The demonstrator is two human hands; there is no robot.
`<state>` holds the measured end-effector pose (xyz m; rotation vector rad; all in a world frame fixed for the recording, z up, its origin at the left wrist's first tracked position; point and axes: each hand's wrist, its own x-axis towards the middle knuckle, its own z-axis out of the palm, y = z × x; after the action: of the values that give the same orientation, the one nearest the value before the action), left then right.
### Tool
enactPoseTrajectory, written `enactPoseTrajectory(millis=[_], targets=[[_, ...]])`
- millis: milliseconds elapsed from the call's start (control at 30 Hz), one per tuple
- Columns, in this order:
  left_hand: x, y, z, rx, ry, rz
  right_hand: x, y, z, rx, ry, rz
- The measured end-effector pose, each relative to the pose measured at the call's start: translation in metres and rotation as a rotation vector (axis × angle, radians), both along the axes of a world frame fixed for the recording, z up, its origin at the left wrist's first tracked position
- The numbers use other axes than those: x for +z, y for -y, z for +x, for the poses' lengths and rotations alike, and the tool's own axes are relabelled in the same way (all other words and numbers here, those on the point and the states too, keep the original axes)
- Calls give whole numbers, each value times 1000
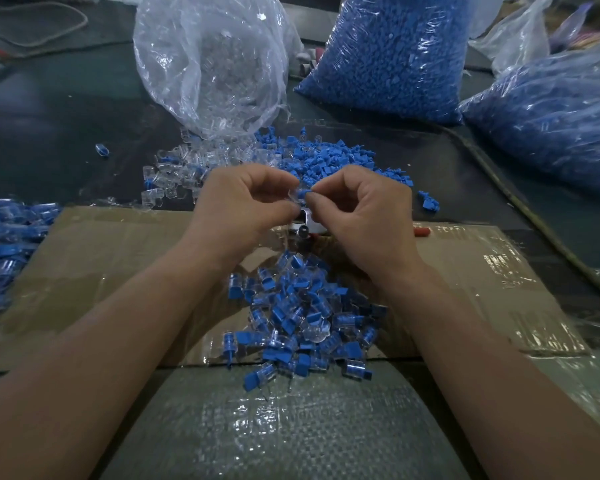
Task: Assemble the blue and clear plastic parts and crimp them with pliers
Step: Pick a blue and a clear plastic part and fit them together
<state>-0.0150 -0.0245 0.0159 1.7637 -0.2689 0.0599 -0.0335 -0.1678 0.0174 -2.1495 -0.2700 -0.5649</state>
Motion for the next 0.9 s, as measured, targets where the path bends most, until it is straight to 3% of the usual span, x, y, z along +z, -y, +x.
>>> enactPoseTrajectory(millis=[300, 633, 900], targets=[[2, 0, -4, -32, -34, -53, 0, 3, 0, 29, -33, -137], [5, -3, -1, -151, -169, -231, 0, 6, 1, 145, -5, 5], [4, -5, 1, -140, -185, -212, -1, 7, 0, 228, 3, 23]])
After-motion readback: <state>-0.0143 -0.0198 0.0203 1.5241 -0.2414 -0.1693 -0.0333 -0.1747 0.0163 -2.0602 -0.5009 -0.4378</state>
